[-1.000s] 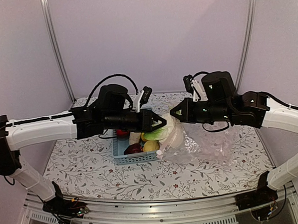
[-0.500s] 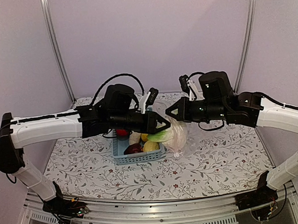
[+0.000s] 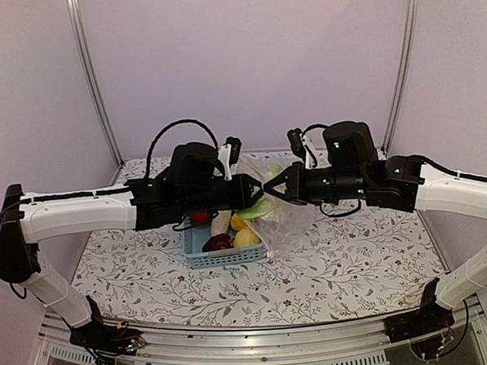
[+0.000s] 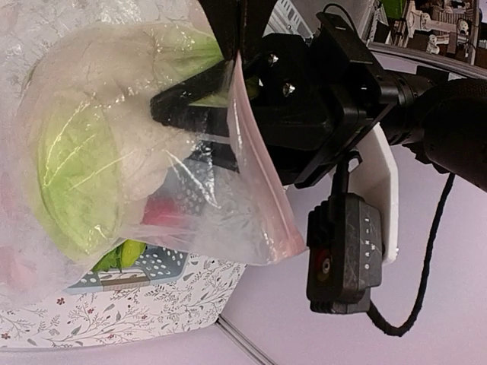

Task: Place the food in the zip-top bag and seal the zipper
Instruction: Place the fake vegetable in the zipper food storage bag, then adjust the zipper food storage bag at the center of the board.

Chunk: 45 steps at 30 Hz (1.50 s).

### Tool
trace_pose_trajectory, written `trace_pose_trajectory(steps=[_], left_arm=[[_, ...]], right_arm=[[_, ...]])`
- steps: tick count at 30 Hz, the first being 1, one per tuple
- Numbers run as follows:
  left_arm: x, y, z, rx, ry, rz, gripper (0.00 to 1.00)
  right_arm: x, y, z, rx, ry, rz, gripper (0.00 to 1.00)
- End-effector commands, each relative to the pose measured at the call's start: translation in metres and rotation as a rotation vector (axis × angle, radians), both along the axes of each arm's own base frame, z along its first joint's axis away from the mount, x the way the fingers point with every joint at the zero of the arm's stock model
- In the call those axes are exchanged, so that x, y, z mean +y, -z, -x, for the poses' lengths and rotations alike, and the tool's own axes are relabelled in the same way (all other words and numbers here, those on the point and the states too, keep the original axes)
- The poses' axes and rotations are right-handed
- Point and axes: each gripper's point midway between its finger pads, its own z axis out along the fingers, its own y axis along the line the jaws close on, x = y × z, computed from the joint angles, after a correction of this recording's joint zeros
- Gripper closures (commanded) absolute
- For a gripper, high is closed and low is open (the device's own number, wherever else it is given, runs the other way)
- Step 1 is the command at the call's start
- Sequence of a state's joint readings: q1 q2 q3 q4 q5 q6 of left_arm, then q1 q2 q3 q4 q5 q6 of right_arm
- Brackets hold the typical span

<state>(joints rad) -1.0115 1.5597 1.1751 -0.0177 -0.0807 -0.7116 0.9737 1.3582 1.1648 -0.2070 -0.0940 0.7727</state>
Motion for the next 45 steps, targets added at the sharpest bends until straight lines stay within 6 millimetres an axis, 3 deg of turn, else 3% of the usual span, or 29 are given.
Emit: trace_pose_trajectory(steps=[1,8,15,22,27,36,45], left_arm=[[-0.005,-0.033,-0.006,-0.067,-0.048,0.107,0.79],[-0.009,-0.032,0.006,-0.06,0.018,0.055,0.4],[0.01,-0.051,0.034,-0.07,0.116,0.03,0.21],[0.044,-0.059,0.058,-0.055,0.128,0.031,0.19],[0.066,-0.037,0.058,0.011,0.054,-0.016,0.17],[0.039,0.033,0.069,0.268,0.087,0.021,0.18],[0.02,0.059,0.061,0.311,0.094,0.006,0.34]], right_arm=[[0.002,0.007,0.001,0.038,-0.005,-0.023,1.0],[-0.007,0.008,-0.005,0.045,0.063,-0.026,1.0],[-0.017,0.01,-0.011,0.042,0.122,-0.014,1.0],[-0.024,0.012,-0.017,0.044,0.162,-0.002,1.0],[-0.027,0.011,-0.018,0.036,0.172,0.005,1.0],[-0.026,0.007,-0.019,0.031,0.169,0.003,1.0],[-0.028,0.008,-0.017,0.027,0.166,0.012,1.0]])
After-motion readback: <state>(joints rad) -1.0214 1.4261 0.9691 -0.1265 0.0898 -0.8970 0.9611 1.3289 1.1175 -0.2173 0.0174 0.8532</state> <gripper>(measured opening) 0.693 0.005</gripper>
